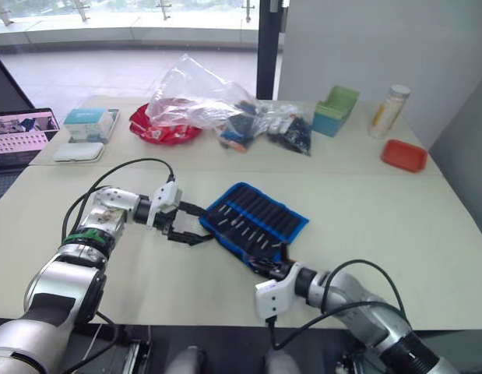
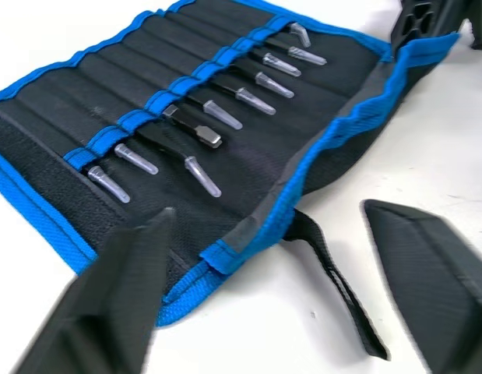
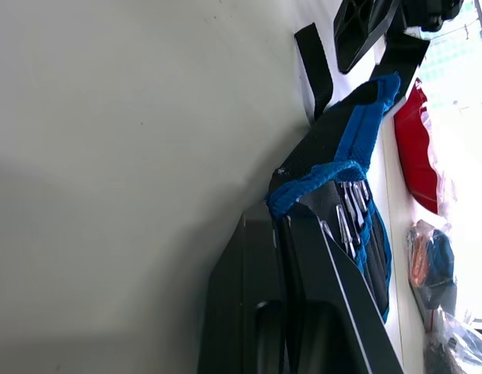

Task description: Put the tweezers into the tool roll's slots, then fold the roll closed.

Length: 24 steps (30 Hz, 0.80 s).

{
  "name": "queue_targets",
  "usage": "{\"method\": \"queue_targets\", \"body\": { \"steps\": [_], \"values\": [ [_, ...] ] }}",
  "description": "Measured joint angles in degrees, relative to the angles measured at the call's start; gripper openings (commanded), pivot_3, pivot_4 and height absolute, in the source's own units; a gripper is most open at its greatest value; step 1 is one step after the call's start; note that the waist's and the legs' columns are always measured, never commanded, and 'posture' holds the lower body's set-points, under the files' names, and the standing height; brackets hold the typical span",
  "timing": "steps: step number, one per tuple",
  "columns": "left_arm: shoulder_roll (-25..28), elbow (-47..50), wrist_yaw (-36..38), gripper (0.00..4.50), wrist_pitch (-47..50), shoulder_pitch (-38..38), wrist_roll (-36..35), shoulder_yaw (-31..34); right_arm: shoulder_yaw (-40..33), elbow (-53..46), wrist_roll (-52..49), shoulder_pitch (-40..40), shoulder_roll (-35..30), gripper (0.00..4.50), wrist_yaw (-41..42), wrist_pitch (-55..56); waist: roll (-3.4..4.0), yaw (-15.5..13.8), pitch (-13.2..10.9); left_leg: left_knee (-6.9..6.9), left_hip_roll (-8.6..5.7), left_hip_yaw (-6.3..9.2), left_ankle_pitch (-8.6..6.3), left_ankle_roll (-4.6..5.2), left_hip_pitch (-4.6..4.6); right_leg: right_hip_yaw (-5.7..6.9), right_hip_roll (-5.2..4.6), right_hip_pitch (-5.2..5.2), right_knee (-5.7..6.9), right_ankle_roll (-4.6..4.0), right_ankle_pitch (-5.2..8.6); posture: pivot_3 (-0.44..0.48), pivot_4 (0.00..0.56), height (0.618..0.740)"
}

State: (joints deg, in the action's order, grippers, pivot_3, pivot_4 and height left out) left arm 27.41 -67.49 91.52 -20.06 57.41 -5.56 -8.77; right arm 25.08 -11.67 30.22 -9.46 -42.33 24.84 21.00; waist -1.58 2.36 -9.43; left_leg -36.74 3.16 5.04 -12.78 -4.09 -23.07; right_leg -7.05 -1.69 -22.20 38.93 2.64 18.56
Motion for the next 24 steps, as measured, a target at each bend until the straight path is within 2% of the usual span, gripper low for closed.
{"method": "queue_targets", "body": {
  "steps": [8, 15, 20, 24],
  "values": [
    [-0.8, -1.2, 0.3, 0.05, -2.2, 0.4, 1.8, 0.9, -1.7, -0.2, 1.3, 0.8, 2.1, 0.0, 1.4, -0.3, 0.0, 0.2, 0.0, -0.03, -0.1, 0.1, 0.0, 0.01, 0.02, 0.03, -0.08, 0.02, 0.07, 0.06, 0.0, 0.0, 0.15, 0.74],
    [-0.8, -1.1, -1.2, 0.05, -6.0, -0.1, 4.6, 0.9, -2.5, -0.1, 1.9, 0.8, 3.7, 0.0, 2.6, -1.0, 0.0, 0.3, 0.0, -0.03, -0.11, 0.11, 0.01, 0.01, 0.08, 0.02, -0.07, 0.04, 0.13, 0.06, 0.0, 0.0, 0.15, 0.74],
    [0.7, 0.5, -0.2, 0.05, -6.2, -3.7, 3.3, 1.7, -2.6, 1.6, 2.1, -0.7, 5.5, 0.0, 2.6, -1.1, 0.0, 1.0, 0.0, -0.04, -0.1, 0.11, 0.04, 0.02, 0.15, 0.02, -0.07, 0.06, 0.23, 0.05, 0.0, 0.0, 0.15, 0.74],
    [5.9, 14.5, 0.4, 0.05, -4.7, -12.6, -2.4, 0.3, -1.0, 6.2, 4.1, -5.8, 7.1, 0.0, 1.6, 0.9, 0.0, 2.2, 0.0, 0.0, -0.07, 0.12, 0.06, 0.03, 0.27, -0.02, -0.06, 0.06, 0.37, 0.05, 0.0, 0.0, 0.15, 0.74]
  ]
}}
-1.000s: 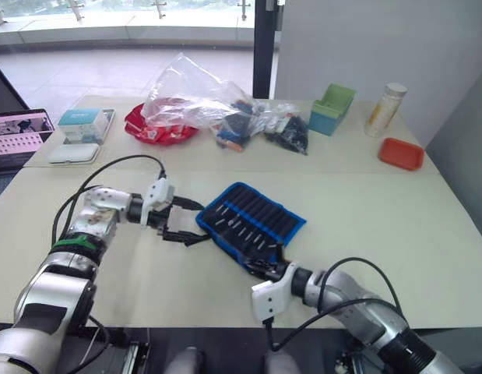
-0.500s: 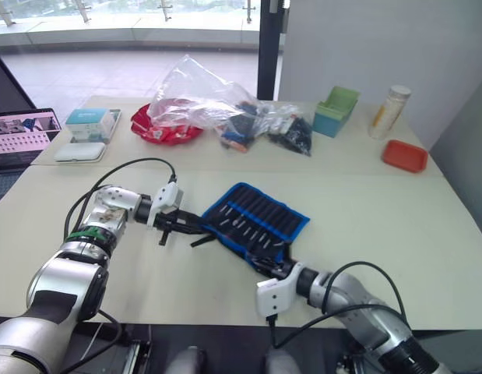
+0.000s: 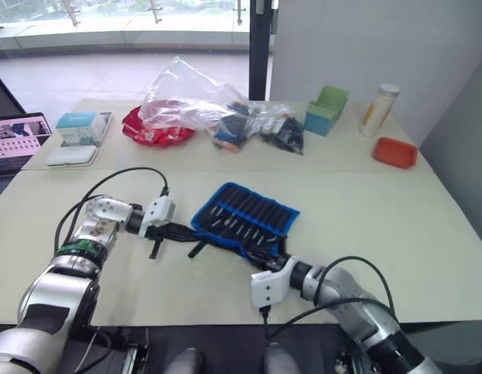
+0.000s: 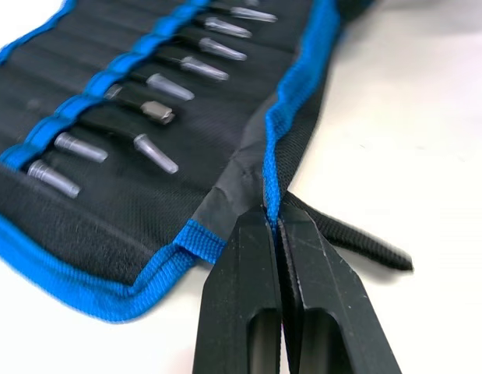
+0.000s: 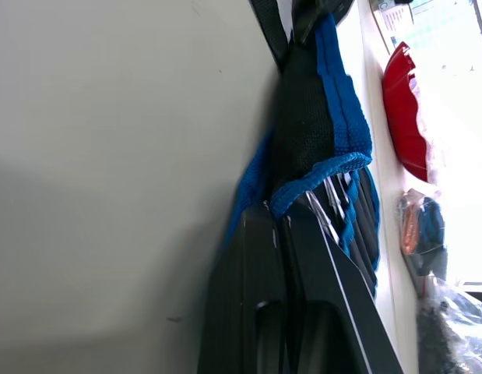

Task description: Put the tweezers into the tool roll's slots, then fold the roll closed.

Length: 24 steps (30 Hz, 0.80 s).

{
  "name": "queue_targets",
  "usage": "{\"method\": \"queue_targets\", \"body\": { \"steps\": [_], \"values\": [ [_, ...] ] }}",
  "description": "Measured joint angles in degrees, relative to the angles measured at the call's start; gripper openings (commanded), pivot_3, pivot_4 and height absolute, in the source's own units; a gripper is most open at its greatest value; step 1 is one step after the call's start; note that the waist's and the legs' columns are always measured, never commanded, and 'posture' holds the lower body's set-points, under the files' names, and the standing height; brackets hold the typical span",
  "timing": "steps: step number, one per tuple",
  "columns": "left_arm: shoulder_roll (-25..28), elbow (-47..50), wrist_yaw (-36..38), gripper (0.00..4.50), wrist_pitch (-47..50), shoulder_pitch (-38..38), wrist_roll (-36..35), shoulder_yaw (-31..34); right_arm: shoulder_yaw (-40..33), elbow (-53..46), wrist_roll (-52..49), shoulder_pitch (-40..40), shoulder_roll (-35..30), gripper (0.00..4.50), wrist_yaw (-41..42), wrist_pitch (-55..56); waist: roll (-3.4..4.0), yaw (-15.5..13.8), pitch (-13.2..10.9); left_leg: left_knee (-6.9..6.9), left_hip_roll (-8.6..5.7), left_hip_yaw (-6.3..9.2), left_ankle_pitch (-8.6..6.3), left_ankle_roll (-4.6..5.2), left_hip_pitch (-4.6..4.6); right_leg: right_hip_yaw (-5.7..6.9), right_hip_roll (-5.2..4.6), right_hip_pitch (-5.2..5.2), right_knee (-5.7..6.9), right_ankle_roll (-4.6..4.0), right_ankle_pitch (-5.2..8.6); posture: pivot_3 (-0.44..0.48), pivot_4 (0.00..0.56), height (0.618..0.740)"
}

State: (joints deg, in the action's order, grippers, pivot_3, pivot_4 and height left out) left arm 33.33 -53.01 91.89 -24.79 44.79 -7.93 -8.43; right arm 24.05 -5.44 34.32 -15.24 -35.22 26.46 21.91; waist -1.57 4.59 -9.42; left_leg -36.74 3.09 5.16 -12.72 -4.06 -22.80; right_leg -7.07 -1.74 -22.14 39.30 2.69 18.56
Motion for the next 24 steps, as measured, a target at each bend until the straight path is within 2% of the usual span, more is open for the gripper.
{"method": "queue_targets", "body": {
  "steps": [5, 7, 10, 13, 19, 24],
  "values": [
    [5.9, 24.3, -0.3, 0.05, 11.1, -15.2, -7.3, 0.9, 1.3, 6.6, 2.5, -6.0, 1.5, 0.0, -2.7, 3.6, 0.01, 0.4, 0.0, 0.0, 0.02, 0.03, 0.0, 0.0, 0.01, 0.03, -0.01, 0.01, 0.09, 0.0, 0.0, 0.0, 0.15, 0.74],
    [8.0, 34.3, -2.3, 0.05, 16.4, -21.7, -9.7, 2.2, 2.2, 8.4, 2.7, -7.6, 1.7, 0.0, -3.0, 5.5, 0.01, 0.5, 0.0, -0.01, 0.04, 0.05, 0.0, 0.0, 0.02, 0.04, -0.01, 0.01, 0.1, 0.0, 0.0, 0.0, 0.15, 0.74],
    [9.6, 43.4, -6.8, 0.05, 23.3, -27.3, -11.9, 4.3, 2.4, 10.1, 0.6, -8.4, 1.7, 0.0, -1.3, 7.0, 0.01, 0.3, 0.0, -0.01, 0.04, 0.06, 0.0, 0.0, 0.02, 0.05, -0.01, 0.03, 0.1, -0.01, 0.0, 0.0, 0.15, 0.74],
    [10.4, 44.7, -9.8, 0.05, 26.4, -28.0, -12.3, 5.3, 2.2, 10.6, -4.0, -8.1, 1.7, 0.0, 2.7, 7.0, 0.01, -0.2, 0.0, -0.01, 0.0, 0.06, 0.0, 0.0, 0.02, 0.04, -0.02, 0.05, 0.07, -0.01, 0.0, 0.0, 0.15, 0.74],
    [11.4, 42.4, -11.3, 0.05, 26.1, -27.9, -11.6, 5.9, 2.3, 8.1, -11.9, -5.6, 1.3, 0.0, 10.7, 5.6, 0.04, -0.8, 0.0, -0.01, -0.01, 0.06, -0.01, 0.0, -0.03, 0.06, -0.04, 0.03, 0.02, -0.01, 0.0, 0.0, 0.15, 0.74],
    [11.2, 39.0, -11.8, 0.05, 24.5, -26.2, -10.8, 5.9, 2.0, 3.5, -17.1, -3.6, 1.9, 0.0, 15.6, -0.6, 0.05, -0.8, 0.0, -0.01, -0.01, 0.07, 0.0, 0.0, -0.03, 0.08, -0.03, 0.02, 0.03, -0.01, 0.01, 0.0, 0.15, 0.74]
  ]
}}
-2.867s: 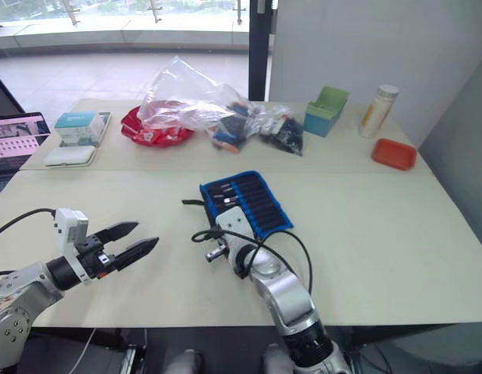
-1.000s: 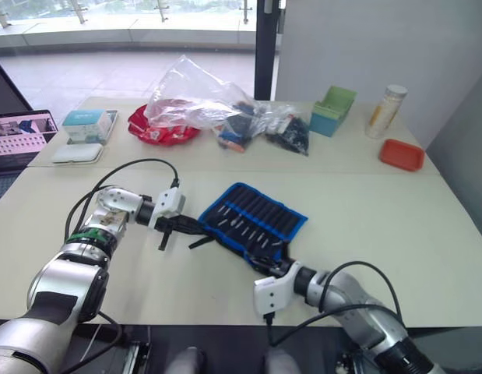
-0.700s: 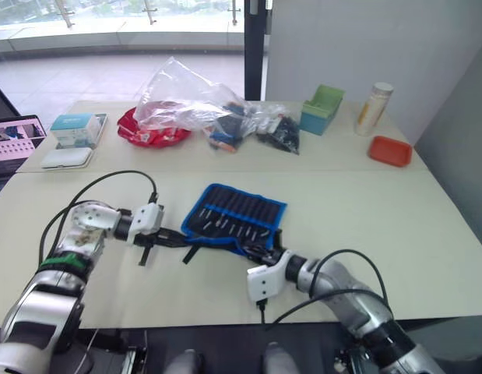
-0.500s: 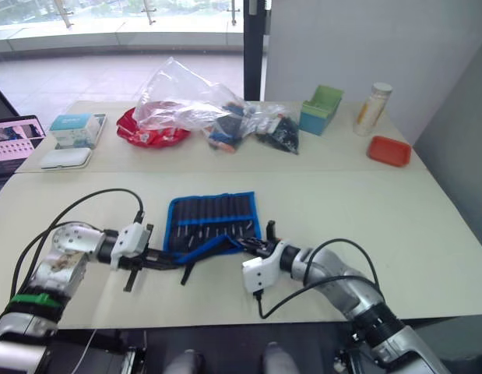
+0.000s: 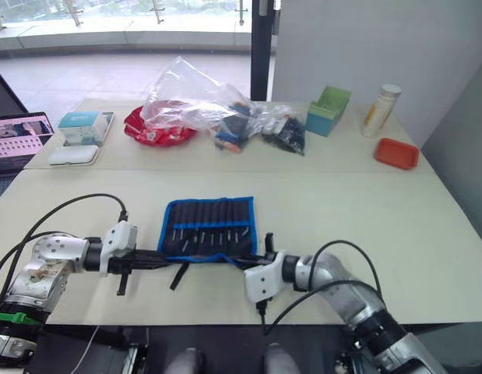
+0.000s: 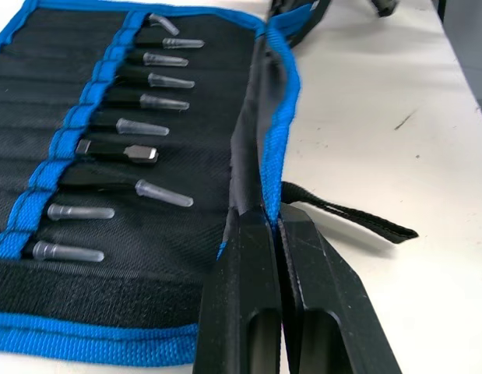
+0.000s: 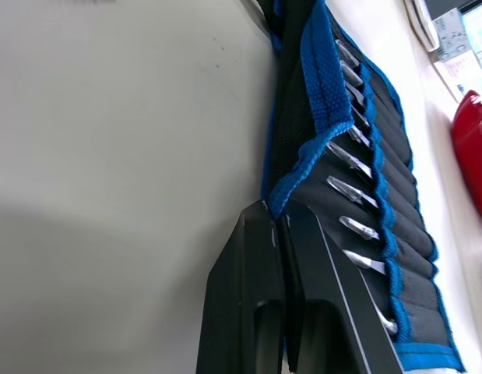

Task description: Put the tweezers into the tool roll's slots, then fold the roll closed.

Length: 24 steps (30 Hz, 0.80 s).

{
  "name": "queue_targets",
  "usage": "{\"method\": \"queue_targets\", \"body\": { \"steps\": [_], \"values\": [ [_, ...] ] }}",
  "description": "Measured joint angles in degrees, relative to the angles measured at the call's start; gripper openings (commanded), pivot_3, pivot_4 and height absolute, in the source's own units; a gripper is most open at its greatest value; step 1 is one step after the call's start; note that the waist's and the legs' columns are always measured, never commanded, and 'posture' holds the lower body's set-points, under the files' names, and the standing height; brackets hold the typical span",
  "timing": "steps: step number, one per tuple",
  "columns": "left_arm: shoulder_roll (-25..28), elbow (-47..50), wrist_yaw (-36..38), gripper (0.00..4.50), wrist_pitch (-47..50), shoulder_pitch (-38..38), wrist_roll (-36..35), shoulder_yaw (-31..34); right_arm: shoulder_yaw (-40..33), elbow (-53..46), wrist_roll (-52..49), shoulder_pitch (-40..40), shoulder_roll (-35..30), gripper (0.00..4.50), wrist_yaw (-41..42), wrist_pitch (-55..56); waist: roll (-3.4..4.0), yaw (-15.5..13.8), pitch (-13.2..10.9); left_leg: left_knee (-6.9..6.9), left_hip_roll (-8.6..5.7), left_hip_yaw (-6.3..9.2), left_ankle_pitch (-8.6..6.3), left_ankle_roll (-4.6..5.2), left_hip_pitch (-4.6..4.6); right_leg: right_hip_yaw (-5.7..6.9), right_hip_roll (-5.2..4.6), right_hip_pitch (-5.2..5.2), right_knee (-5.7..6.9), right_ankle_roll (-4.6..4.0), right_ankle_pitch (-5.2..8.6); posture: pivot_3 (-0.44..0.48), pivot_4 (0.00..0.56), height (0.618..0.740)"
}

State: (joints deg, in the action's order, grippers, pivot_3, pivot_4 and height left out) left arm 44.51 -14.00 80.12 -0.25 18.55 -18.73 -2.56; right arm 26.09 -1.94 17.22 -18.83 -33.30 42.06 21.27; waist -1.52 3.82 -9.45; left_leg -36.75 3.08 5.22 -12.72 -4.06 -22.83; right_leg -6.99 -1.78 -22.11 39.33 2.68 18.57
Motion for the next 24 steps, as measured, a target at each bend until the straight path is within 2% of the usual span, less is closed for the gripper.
{"method": "queue_targets", "body": {
  "steps": [1, 4, 8, 16, 24],
  "values": [
    [0.0, -0.8, -0.2, 0.05, -0.4, 0.5, 0.4, 0.0, -0.2, -1.2, -1.0, 0.2, 0.3, 0.0, 0.8, -2.0, 0.0, 0.0, 0.0, 0.0, -0.01, 0.0, 0.0, 0.0, 0.0, -0.01, 0.0, 0.0, 0.0, 0.0, 0.0, 0.0, 0.15, 0.74],
    [-0.1, -2.8, -0.1, 0.0, -1.8, 1.5, 0.8, 0.0, -1.1, -3.8, -3.3, 1.0, 0.5, 0.82, 2.6, -6.1, 0.0, 0.0, 0.0, 0.0, -0.01, 0.0, 0.0, 0.0, 0.0, 0.01, 0.0, 0.0, 0.0, 0.0, 0.0, 0.0, 0.15, 0.74],
    [-0.2, -6.5, 0.3, 0.0, -4.0, 2.9, 1.5, 0.0, -3.1, -7.7, -7.7, 2.8, 1.6, 2.21, 4.3, -14.0, 0.0, -0.1, 0.0, 0.0, 0.0, 0.01, 0.0, 0.0, -0.01, 0.02, 0.0, -0.01, 0.0, 0.0, 0.0, 0.0, 0.15, 0.74],
    [-1.2, -11.9, 0.5, 0.0, -8.5, 6.8, 4.3, -0.7, -6.6, -14.5, -15.7, 2.6, 6.9, 2.21, 4.7, -27.0, 0.01, -0.1, 0.0, 0.0, -0.01, 0.03, 0.0, 0.0, -0.02, 0.04, 0.0, -0.02, 0.01, 0.0, 0.0, 0.0, 0.15, 0.74],
    [-4.2, -15.8, -0.1, 0.0, -9.8, 10.1, 7.2, -1.4, -7.2, -14.9, -16.4, 0.3, 9.6, 2.21, 2.7, -29.4, 0.01, -0.3, 0.0, -0.01, -0.02, 0.04, 0.0, 0.0, -0.05, 0.06, -0.01, -0.03, 0.0, 0.0, 0.0, 0.0, 0.15, 0.74]
  ]
}}
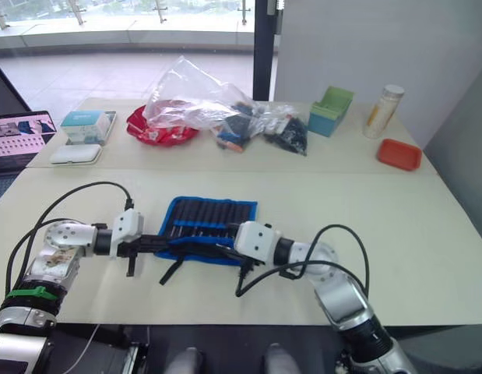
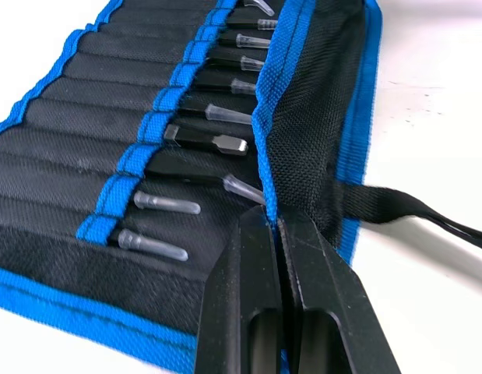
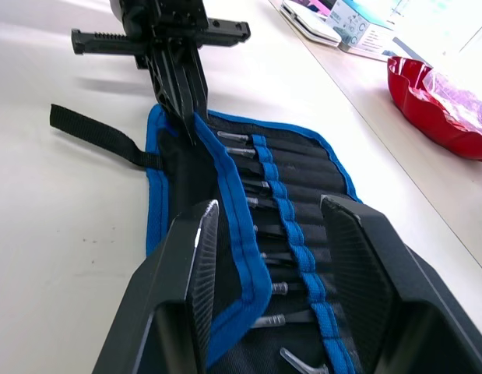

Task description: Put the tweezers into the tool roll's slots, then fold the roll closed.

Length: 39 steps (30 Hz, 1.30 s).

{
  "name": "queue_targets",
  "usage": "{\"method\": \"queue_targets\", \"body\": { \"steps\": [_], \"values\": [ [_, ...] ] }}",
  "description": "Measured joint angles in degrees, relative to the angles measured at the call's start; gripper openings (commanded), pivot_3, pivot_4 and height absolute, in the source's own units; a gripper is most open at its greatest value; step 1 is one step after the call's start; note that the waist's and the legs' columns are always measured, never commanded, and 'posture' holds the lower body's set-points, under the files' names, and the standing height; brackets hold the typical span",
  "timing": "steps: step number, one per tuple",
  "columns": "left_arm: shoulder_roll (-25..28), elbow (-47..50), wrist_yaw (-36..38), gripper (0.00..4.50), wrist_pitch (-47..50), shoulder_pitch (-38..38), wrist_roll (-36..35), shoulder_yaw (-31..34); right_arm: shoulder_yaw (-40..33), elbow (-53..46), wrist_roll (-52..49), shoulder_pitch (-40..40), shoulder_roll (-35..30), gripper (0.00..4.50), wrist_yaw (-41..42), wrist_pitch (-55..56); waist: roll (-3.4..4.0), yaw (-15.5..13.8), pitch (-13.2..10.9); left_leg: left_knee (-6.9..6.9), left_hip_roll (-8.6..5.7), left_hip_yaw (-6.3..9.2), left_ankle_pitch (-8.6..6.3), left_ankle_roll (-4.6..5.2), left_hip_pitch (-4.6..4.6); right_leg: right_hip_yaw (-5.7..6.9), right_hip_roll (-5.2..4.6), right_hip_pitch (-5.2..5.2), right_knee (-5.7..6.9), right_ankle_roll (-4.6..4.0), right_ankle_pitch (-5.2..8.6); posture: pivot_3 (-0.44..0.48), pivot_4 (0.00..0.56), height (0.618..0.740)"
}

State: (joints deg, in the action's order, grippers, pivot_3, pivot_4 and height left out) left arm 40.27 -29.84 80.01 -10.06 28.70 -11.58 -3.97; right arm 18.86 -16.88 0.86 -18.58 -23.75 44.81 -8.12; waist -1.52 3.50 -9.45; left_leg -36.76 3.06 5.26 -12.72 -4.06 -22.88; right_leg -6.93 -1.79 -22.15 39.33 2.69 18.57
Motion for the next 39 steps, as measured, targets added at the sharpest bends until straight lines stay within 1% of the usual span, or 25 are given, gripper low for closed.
{"method": "queue_targets", "body": {
  "steps": [9, 11, 12, 14, 16, 21, 25, 28, 29, 32, 35, 38, 39],
  "values": [
    [-0.7, -0.3, 0.0, 0.0, -0.2, 0.1, 0.5, 0.0, 1.7, 0.0, 0.1, -0.9, 1.0, 2.21, 0.1, 1.0, 0.0, 0.0, 0.0, 0.0, 0.0, 0.01, 0.0, 0.0, 0.0, 0.01, 0.0, 0.0, 0.0, 0.0, 0.0, 0.0, 0.15, 0.74],
    [-1.3, -0.9, 0.0, 0.0, -0.5, 0.5, 0.7, 0.0, 3.0, 0.4, 0.4, -1.1, 2.1, 1.69, 0.0, 2.2, 0.0, 0.0, 0.0, 0.0, 0.0, 0.02, 0.0, 0.0, 0.0, 0.02, 0.0, 0.0, 0.0, 0.0, 0.0, 0.0, 0.15, 0.74],
    [-1.6, -1.6, 0.0, 0.0, -0.8, 0.9, 1.0, -0.1, 3.8, 2.1, 1.2, -1.1, 3.5, 1.47, -0.7, 3.4, 0.0, 0.0, 0.0, 0.0, 0.0, 0.02, 0.0, 0.0, 0.0, 0.02, 0.0, 0.0, 0.0, 0.0, 0.0, 0.0, 0.15, 0.74],
    [-1.9, -2.1, 0.0, 0.0, -1.1, 1.3, 1.2, -0.3, 5.2, 5.1, 2.1, -1.1, 4.6, 0.69, -1.6, 4.5, 0.0, -0.1, 0.0, -0.01, -0.02, 0.02, 0.0, -0.01, -0.01, 0.02, -0.02, 0.0, 0.0, 0.0, 0.0, 0.0, 0.15, 0.74],
    [-2.0, -2.7, -0.1, 0.0, -1.1, 1.7, 1.3, -0.3, 5.6, 7.4, 2.7, -1.1, 4.7, 0.07, -1.6, 5.5, 0.0, -0.2, 0.0, -0.01, -0.05, 0.02, 0.0, -0.01, -0.01, 0.02, -0.05, 0.0, 0.0, 0.0, 0.0, 0.0, 0.15, 0.74],
    [-2.1, -4.8, -0.6, 0.0, -2.4, 2.9, 2.5, -0.3, 5.7, 12.5, 5.2, -3.7, 6.5, 0.02, -3.5, 6.9, 0.0, 0.1, 0.0, -0.01, -0.03, 0.04, 0.01, -0.01, 0.02, 0.03, -0.03, -0.01, 0.04, 0.0, 0.0, 0.0, 0.15, 0.74],
    [-2.1, -5.7, -0.5, 0.0, -4.4, 3.3, 2.8, -0.6, 5.3, 18.0, 6.3, -3.8, 8.7, 0.02, -6.0, 2.7, 0.01, 0.1, 0.0, -0.01, -0.04, 0.04, 0.0, -0.01, 0.02, 0.03, -0.04, -0.01, 0.05, 0.0, 0.0, 0.0, 0.15, 0.74],
    [-2.3, -6.5, -0.7, 0.88, -4.9, 3.4, 2.5, -0.2, 4.5, 19.6, 5.8, -3.9, 11.0, 0.0, -7.5, -1.3, 0.02, 0.3, 0.0, -0.01, -0.03, 0.05, 0.0, 0.0, 0.05, 0.04, -0.03, 0.0, 0.1, 0.0, 0.0, 0.0, 0.15, 0.74],
    [-2.4, -6.7, -0.6, 1.31, -4.9, 3.5, 2.4, -0.1, 4.5, 19.7, 5.7, -4.1, 11.5, 0.0, -7.9, -2.2, 0.02, 0.4, 0.0, -0.01, -0.03, 0.07, 0.01, -0.01, 0.06, 0.04, -0.03, 0.0, 0.12, 0.0, 0.0, 0.0, 0.15, 0.74],
    [-2.4, -6.9, -0.5, 2.18, -4.8, 3.5, 2.3, 0.6, 4.2, 19.8, 5.6, -4.2, 12.0, 0.0, -8.3, -3.1, 0.02, 0.3, 0.0, -0.01, -0.04, 0.07, 0.01, -0.02, 0.06, 0.05, -0.03, 0.01, 0.13, 0.0, 0.0, 0.0, 0.15, 0.74],
    [-2.4, -5.7, -1.0, 3.19, -3.2, 3.2, 0.4, 2.3, 4.2, 20.1, 5.6, -4.2, 12.1, 0.0, -8.5, -3.2, 0.02, 0.3, 0.0, -0.01, -0.04, 0.07, 0.01, -0.02, 0.06, 0.05, -0.04, 0.01, 0.15, 0.0, 0.0, 0.0, 0.15, 0.74],
    [-2.2, -0.8, -2.2, 3.19, 2.9, 1.5, -3.6, 5.4, 4.2, 20.2, 5.6, -4.1, 12.2, 0.0, -8.6, -3.2, 0.02, 0.4, 0.0, -0.01, -0.04, 0.09, 0.01, -0.02, 0.06, 0.06, -0.04, 0.01, 0.19, 0.0, 0.0, 0.0, 0.15, 0.74],
    [-2.0, 1.6, -3.0, 2.98, 5.2, 0.4, -5.0, 6.4, 4.2, 20.1, 5.6, -4.1, 12.3, 0.0, -8.7, -3.2, 0.02, 0.4, 0.0, -0.01, -0.03, 0.1, 0.01, -0.02, 0.06, 0.06, -0.04, 0.01, 0.19, 0.0, 0.0, 0.0, 0.15, 0.74]
  ]
}}
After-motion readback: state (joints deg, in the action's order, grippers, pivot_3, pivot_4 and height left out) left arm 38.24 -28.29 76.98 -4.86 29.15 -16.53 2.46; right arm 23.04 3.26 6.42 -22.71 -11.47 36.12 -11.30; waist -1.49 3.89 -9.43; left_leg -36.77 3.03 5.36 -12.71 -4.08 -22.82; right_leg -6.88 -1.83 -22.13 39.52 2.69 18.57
